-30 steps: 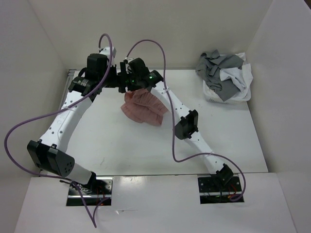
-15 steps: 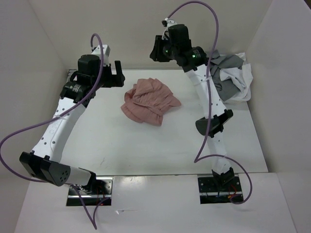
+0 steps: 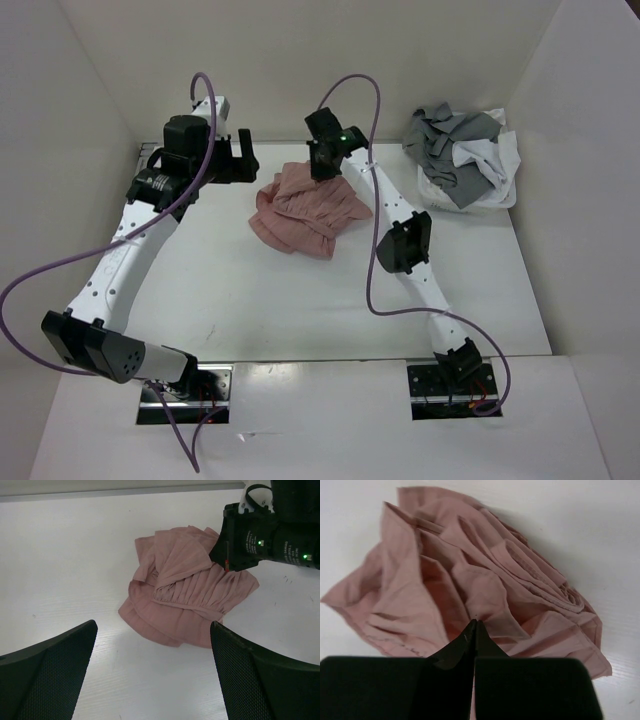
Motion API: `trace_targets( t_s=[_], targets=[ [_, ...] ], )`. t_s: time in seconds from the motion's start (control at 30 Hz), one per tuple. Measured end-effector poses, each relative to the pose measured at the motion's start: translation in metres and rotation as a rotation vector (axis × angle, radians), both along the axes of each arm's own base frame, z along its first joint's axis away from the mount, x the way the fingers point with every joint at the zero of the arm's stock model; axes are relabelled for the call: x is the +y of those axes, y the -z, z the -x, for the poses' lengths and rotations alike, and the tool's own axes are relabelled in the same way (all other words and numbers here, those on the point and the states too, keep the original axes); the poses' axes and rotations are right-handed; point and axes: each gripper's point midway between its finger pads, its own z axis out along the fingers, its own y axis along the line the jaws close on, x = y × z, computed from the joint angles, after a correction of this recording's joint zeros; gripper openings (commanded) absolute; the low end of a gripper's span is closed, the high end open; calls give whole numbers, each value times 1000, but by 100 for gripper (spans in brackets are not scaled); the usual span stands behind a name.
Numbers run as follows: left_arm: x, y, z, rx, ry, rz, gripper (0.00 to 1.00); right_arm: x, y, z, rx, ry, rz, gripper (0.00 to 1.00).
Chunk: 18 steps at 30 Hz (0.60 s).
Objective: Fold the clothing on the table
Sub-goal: Fold the skirt
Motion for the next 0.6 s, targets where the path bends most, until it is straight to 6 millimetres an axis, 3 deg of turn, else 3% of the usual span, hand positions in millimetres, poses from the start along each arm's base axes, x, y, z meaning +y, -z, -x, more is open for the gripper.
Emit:
trace_targets(
  t_s=[0.1,0.3,0.4,0.6],
  targets=[
    [0,0,0,1,0,0,100,-5,11,2,14,25,45,0],
    [0,0,0,1,0,0,100,7,3,5,-4,-1,21,0],
    [0,1,0,1,-1,-1,100,29,-5,10,-11,-68,-46,0],
    [1,3,-2,8,-10,-7,100,100,-40,32,-18,-316,-326,0]
  ],
)
